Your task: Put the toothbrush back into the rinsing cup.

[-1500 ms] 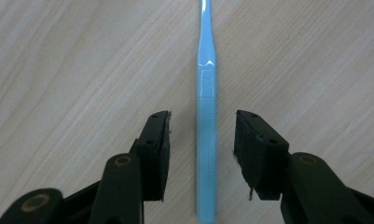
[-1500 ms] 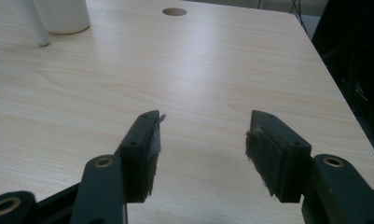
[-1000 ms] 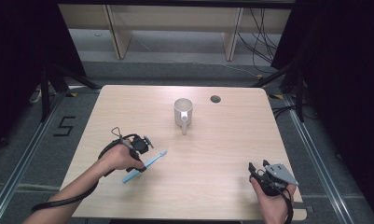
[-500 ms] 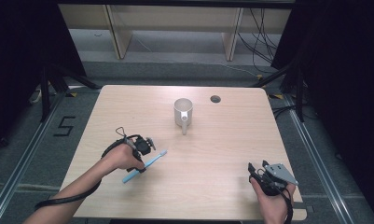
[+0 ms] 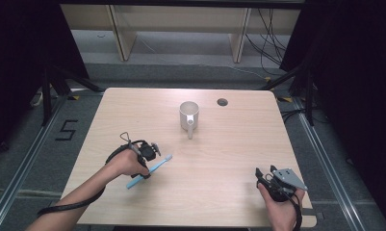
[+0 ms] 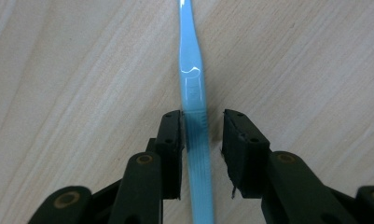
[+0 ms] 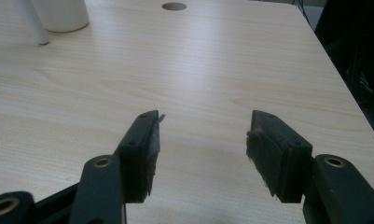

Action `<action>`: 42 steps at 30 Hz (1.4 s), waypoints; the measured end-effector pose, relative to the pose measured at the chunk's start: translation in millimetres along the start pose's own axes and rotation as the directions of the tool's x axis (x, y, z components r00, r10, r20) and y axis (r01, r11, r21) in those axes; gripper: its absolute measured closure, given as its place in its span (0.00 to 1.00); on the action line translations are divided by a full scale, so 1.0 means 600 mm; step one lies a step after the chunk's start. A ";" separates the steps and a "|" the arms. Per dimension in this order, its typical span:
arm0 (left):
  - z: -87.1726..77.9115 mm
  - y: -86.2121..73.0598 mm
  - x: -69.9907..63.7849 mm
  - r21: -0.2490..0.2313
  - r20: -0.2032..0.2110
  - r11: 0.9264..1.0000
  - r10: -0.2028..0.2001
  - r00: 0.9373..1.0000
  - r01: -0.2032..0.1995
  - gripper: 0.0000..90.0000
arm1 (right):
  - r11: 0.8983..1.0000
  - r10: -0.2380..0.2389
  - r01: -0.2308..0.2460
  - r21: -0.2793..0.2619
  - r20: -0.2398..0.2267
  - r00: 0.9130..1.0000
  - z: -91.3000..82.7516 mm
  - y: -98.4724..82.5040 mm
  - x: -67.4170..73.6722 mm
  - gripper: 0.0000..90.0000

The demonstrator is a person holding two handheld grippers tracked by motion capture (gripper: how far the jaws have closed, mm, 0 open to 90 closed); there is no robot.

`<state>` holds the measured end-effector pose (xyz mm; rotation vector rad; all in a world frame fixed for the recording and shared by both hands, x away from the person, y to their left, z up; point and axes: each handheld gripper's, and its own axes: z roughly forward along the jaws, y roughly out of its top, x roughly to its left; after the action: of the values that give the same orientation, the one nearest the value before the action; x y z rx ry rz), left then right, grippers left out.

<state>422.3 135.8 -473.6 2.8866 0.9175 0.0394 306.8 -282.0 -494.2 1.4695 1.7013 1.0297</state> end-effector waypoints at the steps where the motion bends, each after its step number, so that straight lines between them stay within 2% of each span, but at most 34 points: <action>1: 0.000 0.000 0.000 0.000 0.000 1.000 0.000 1.000 0.000 0.75 | 1.000 0.006 -0.006 -0.015 -0.004 1.000 0.003 -0.001 0.001 0.49; 2: 0.000 0.000 0.000 0.002 -0.004 1.000 -0.002 1.000 0.002 0.75 | 1.000 -0.024 0.024 -0.010 0.000 1.000 0.002 0.000 -0.003 0.49; 6: 0.001 0.000 0.000 0.017 0.000 1.000 0.000 1.000 0.000 0.76 | 0.999 -0.045 0.045 -0.014 0.004 0.999 0.002 0.000 -0.005 0.49; 7: 0.000 0.000 0.001 0.014 -0.001 1.000 -0.002 1.000 0.002 0.76 | 0.999 -0.034 0.034 -0.017 -0.004 0.999 0.003 0.000 -0.004 0.49; 9: 0.001 -0.001 0.001 0.002 -0.003 1.000 -0.001 1.000 0.001 0.76 | 0.999 -0.043 0.043 -0.016 0.000 0.999 0.002 0.000 -0.005 0.49; 10: 0.000 -0.001 0.002 0.014 0.000 1.000 0.001 1.000 -0.001 0.76 | 0.999 -0.042 0.042 -0.020 0.000 0.999 0.003 -0.001 -0.005 0.49; 11: 0.001 -0.002 0.002 0.020 0.002 1.000 0.003 1.000 -0.003 0.77 | 1.000 -0.001 0.001 0.001 -0.002 1.000 0.001 -0.002 -0.001 0.49; 12: 0.001 -0.002 0.002 0.020 0.002 1.000 0.003 1.000 -0.003 0.77 | 1.000 0.007 -0.007 -0.007 -0.007 1.000 0.004 -0.003 0.000 0.49; 15: 0.002 -0.004 0.003 0.028 0.006 1.000 0.005 1.000 -0.005 0.77 | 1.000 0.010 -0.011 -0.009 -0.007 1.000 0.004 -0.003 0.001 0.49; 17: 0.003 -0.004 0.003 0.029 0.005 1.000 0.007 1.000 -0.007 0.78 | 1.000 0.009 -0.009 0.009 -0.009 1.000 0.002 -0.002 0.001 0.49; 18: 0.005 -0.005 0.004 0.022 0.004 1.000 0.007 1.000 -0.007 0.78 | 1.000 -0.027 0.027 0.007 -0.017 0.999 0.003 -0.001 -0.003 0.49; 20: 0.006 -0.006 0.003 0.034 0.007 0.999 0.005 1.000 -0.005 0.79 | 1.000 -0.024 0.024 0.000 -0.010 1.000 0.004 -0.002 -0.002 0.49; 22: 0.006 -0.006 0.003 0.030 0.005 1.000 0.005 1.000 -0.005 0.80 | 0.999 -0.051 0.051 0.000 -0.003 0.999 0.006 -0.004 -0.003 0.49; 31: 0.008 -0.003 -0.004 0.031 -0.009 0.999 0.016 1.000 -0.015 0.83 | 1.000 -0.028 0.028 -0.001 -0.017 0.999 0.005 -0.003 0.000 0.49; 34: 0.006 -0.002 -0.005 0.047 -0.010 0.999 0.023 1.000 -0.022 0.84 | 1.000 -0.025 0.025 0.001 -0.016 1.000 0.005 -0.003 0.000 0.49; 35: 0.006 -0.001 -0.005 0.050 -0.010 0.998 0.024 1.000 -0.023 0.84 | 1.000 0.003 -0.003 0.011 -0.011 1.000 0.003 -0.004 0.003 0.49; 36: 0.007 -0.001 -0.005 0.049 -0.010 0.999 0.023 1.000 -0.022 0.85 | 1.000 -0.030 0.030 0.001 -0.020 0.999 0.005 -0.004 -0.001 0.49; 37: 0.007 0.000 -0.006 0.055 -0.008 0.998 0.021 1.000 -0.020 0.85 | 1.000 -0.024 0.024 0.000 -0.017 1.000 0.005 -0.004 -0.001 0.49; 38: 0.008 0.000 -0.006 0.046 -0.011 0.999 0.020 1.000 -0.019 0.86 | 1.000 0.005 -0.004 0.013 -0.010 1.000 0.003 -0.005 0.003 0.49; 42: 0.008 0.002 -0.007 0.053 -0.012 0.998 0.021 1.000 -0.020 0.86 | 1.000 -0.005 0.005 0.007 -0.011 1.000 0.004 -0.005 0.001 0.49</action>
<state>419.9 132.3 -478.2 2.9480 0.9048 0.0354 307.3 -281.3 -497.8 1.4658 1.7172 1.0316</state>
